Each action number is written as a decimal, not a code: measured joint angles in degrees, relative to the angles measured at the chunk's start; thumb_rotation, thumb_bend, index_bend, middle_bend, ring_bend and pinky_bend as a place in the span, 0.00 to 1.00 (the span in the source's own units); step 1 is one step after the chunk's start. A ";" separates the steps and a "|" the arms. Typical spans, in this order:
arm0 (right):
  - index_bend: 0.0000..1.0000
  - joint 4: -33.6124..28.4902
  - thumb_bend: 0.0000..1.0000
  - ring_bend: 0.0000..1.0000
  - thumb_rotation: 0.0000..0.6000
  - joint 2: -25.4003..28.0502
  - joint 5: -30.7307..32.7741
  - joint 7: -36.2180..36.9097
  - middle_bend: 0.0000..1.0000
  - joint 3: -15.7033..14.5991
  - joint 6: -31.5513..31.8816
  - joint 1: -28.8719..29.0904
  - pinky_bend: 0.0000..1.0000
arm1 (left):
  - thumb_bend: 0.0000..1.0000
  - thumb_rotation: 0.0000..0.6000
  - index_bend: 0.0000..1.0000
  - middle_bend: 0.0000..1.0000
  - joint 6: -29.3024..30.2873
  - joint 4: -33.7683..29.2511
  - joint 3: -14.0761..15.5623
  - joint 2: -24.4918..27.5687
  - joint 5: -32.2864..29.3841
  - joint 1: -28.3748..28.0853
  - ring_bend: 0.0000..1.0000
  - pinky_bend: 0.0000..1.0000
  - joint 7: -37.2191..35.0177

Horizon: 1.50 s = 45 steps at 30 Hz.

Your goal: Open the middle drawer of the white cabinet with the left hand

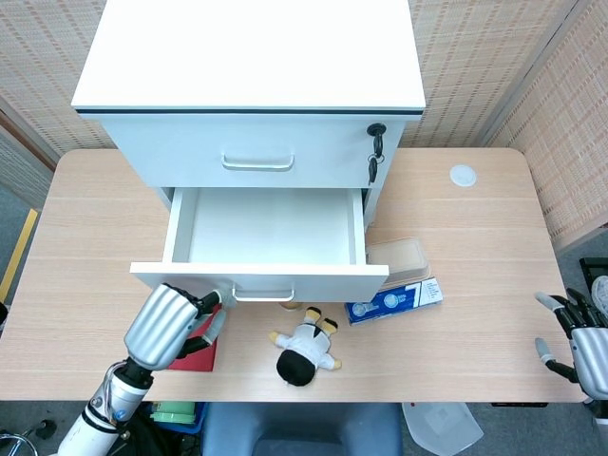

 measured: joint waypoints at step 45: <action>0.18 -2.89 0.33 0.18 1.00 0.56 -0.48 -3.11 0.22 -0.03 -1.68 1.50 0.21 | 0.55 1.00 0.47 0.60 10.79 30.38 4.47 3.20 -9.68 21.21 0.46 0.52 -15.97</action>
